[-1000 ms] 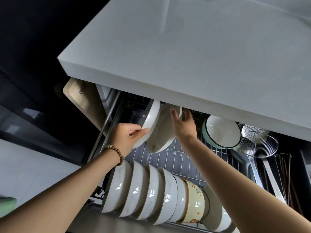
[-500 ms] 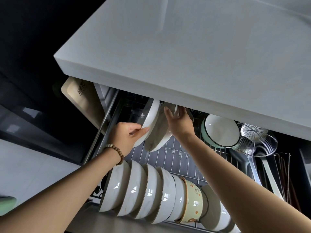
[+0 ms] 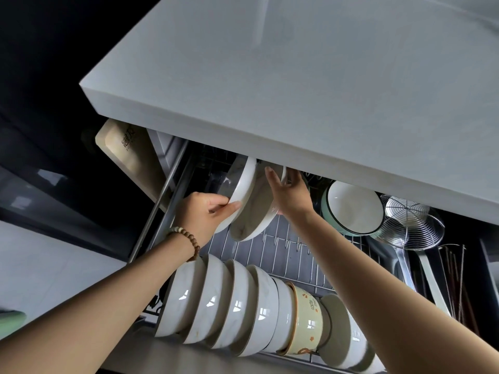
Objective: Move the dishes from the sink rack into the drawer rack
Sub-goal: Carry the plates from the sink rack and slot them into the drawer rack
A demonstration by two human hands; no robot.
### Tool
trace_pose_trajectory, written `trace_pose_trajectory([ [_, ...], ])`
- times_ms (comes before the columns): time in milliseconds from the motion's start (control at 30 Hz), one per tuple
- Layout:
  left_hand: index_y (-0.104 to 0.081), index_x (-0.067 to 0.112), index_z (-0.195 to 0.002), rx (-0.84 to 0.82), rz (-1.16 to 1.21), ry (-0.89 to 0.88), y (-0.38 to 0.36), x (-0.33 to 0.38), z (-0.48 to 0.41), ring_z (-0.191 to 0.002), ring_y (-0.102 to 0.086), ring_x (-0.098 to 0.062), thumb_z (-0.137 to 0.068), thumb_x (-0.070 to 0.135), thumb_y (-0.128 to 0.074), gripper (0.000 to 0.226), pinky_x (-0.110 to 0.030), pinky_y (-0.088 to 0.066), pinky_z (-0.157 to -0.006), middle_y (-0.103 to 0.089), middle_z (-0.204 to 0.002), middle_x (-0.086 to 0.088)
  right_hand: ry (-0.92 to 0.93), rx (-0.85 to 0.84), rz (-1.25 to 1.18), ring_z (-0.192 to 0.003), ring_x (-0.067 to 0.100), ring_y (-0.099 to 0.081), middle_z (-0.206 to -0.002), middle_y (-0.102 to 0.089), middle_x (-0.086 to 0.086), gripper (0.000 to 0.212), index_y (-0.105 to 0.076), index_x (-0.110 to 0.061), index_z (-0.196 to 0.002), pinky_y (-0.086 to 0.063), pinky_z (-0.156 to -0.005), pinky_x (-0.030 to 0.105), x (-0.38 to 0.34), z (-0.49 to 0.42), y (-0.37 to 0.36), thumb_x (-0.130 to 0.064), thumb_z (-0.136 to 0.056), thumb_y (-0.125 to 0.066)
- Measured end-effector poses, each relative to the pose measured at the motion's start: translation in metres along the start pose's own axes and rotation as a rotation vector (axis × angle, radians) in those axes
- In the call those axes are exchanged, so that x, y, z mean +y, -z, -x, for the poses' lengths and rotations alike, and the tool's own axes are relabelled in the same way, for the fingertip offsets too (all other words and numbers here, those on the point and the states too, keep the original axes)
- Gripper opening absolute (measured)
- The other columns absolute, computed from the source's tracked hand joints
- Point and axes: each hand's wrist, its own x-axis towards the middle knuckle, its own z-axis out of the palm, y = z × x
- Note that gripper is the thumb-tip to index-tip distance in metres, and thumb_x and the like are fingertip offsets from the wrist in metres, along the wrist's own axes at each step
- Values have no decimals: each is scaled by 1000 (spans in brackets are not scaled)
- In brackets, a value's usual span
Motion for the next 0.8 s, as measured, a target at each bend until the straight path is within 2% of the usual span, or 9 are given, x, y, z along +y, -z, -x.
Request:
trace_pose_trajectory([
  [100,-28,16,-45,-12,-16,2,-2,2,-1,-49,-17,-10,-83,32,-67,57,-25,-14,-51,-19,-46,4,-11,-29,-82,-116,19,-60,-129,-60,-4,82,-44,-37,-133,-51,-95,45,5,-2,2,-72,-61,-61],
  [133,-29,15,-45,-13,-15,4,-3,2,-2,-49,-17,-10,-83,32,-68,57,-25,-15,-51,-20,-47,2,-13,-48,-87,-117,19,-59,-130,-60,-3,84,-43,-37,-134,-51,-95,45,6,-3,2,-72,-60,-62],
  [333,-37,15,-45,-29,26,58,-5,-2,-3,-48,-22,-13,-81,35,-68,52,-25,-20,-53,-26,-45,1,-12,-172,-166,-125,17,-51,-139,-49,-7,73,-29,-36,-143,-44,-104,44,8,-6,5,-53,-81,-65],
  [400,-47,20,-43,-36,46,93,-5,-4,-4,-46,-29,-12,-81,35,-69,46,-22,-26,-54,-34,-42,8,-36,-214,-207,-122,16,-54,-138,-51,-7,73,-28,-36,-143,-47,-99,40,12,-3,7,-52,-82,-65],
  [500,-58,32,-45,-36,65,126,-6,-2,-4,-46,-48,1,-80,31,-70,37,-19,-39,-57,-54,-44,15,-66,-278,-252,-115,14,-57,-140,-50,-5,76,-21,-37,-147,-47,-90,35,17,0,13,-50,-84,-63],
  [633,-68,28,-75,-51,84,165,-5,2,-1,-68,-64,2,-80,26,-71,6,-16,-51,-70,-68,-71,16,-52,-315,-263,-88,-3,-57,-127,-56,-6,78,-15,-32,-150,-45,-92,34,19,4,18,-41,-88,-62],
  [700,-68,27,-81,-50,110,192,-3,4,1,-66,-63,10,-80,22,-71,6,-12,-51,-72,-66,-72,21,-61,-324,-267,-87,-3,-57,-120,-59,-7,80,-15,-29,-151,-46,-93,34,20,4,19,-40,-88,-63],
  [800,-64,19,-92,-47,168,222,0,8,5,-63,-59,18,-82,14,-69,13,-1,-46,-63,-62,-77,14,-68,-332,-293,-95,7,-58,-111,-58,-8,82,-13,-26,-152,-46,-98,38,23,5,20,-39,-88,-63],
])
